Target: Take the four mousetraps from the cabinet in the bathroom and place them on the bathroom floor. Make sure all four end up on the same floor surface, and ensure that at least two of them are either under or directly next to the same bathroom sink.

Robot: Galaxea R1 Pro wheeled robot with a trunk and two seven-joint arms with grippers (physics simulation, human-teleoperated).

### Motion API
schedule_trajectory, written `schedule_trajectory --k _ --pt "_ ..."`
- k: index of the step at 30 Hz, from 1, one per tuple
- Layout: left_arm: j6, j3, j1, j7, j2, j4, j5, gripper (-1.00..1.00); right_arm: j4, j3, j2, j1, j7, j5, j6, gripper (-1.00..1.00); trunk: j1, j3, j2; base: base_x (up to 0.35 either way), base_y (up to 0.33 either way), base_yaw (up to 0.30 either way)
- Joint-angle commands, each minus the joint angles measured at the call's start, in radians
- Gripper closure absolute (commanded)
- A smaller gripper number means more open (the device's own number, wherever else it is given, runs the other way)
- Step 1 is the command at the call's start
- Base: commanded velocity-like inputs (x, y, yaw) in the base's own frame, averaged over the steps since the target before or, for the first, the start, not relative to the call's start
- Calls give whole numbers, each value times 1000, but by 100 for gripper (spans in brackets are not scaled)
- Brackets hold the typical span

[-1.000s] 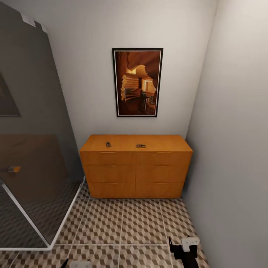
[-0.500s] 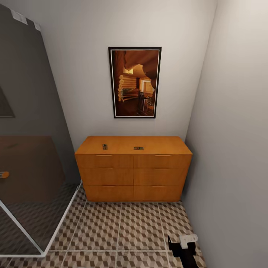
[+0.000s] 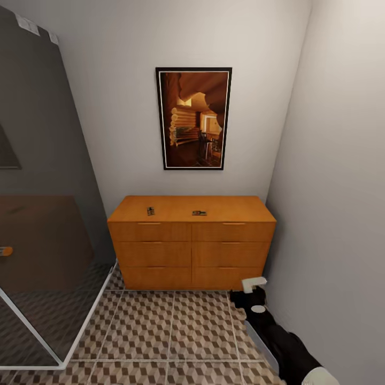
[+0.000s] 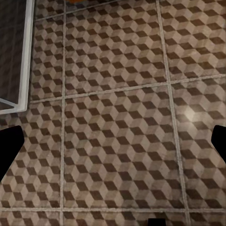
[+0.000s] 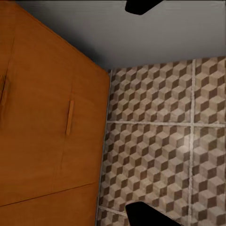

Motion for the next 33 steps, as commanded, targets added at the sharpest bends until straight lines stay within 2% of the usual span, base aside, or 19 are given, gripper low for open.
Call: schedule_trajectory --k 1,2,3,5,6,8,10,12,15,16,18,19,21,22,23,24,27,29,33 --pt "-6 -8 -2 4 -1 4 4 -100 -50 5 -3 -4 -27 -10 45 -100 1 -3 -2 0 0 0" --pt "-6 -8 -2 4 -1 4 4 -100 -90 5 -4 -8 -44 -10 81 -100 1 -3 -2 0 0 0" --pt "-6 -8 -2 4 -1 4 4 -100 -160 4 -5 -23 -81 -10 149 -100 1 -3 -2 0 0 0" --pt "-6 -8 -2 4 -1 4 4 -100 -212 2 -6 -47 -113 -10 208 -100 1 -3 -2 0 0 0" --pt "-6 -8 -2 4 -1 4 4 -100 -247 -1 -6 -80 -139 -11 258 -100 1 -3 -2 0 0 0" --pt "-5 -8 -2 4 -1 4 4 -100 -270 -6 -6 -119 -156 -11 301 -100 1 -3 -2 0 0 0" --pt "-5 -8 -2 4 -1 4 4 -100 -288 -16 -5 -186 -171 -10 359 -100 1 -3 -2 0 0 0" --pt "-5 -8 -2 4 -1 4 4 -100 -298 -43 -4 -282 -179 -11 437 -100 1 -3 -2 0 0 0" --pt "-4 -8 -2 4 -1 4 4 -100 -293 -81 -1 -385 -180 -12 514 -100 1 -3 -2 0 0 0" --pt "-4 -8 -2 4 -1 4 4 -100 -278 -101 0 -440 -179 -13 546 -100 1 -3 -2 0 0 0" --pt "-3 -8 -2 4 -1 4 4 -100 -252 -118 2 -498 -177 -14 571 -100 1 -3 -2 0 0 0" --pt "-3 -8 -2 4 -1 5 4 -100 -218 -132 6 -560 -173 -15 587 -100 1 -3 -2 0 0 0" --pt "-3 -8 -2 4 -1 5 4 -100 -174 -140 11 -626 -166 -17 598 -100 1 -3 -2 0 0 0" --pt "-2 -8 -2 4 -1 5 4 -100 -121 -146 16 -694 -154 -20 606 -100 1 -3 -2 0 0 0" --pt "-2 -8 -2 4 -1 5 4 -100 -93 -148 17 -727 -145 -23 608 -100 1 -3 -2 0 0 0" --pt "-2 -8 -2 4 -1 5 4 -100 -37 -151 20 -788 -124 -33 612 -100 1 -3 -2 0 0 0" --pt "-2 -8 -2 4 -1 5 4 -100 38 -152 24 -867 -73 -57 615 -100 1 -3 -2 0 0 0" --pt "-2 -8 -2 4 -1 5 4 -100 64 -151 26 -894 -35 -68 616 -100 1 -3 -2 0 0 0" --pt "-2 -8 -2 5 -1 5 4 -100 90 -150 39 -907 33 -74 617 -100 1 -3 -2 0 0 0"
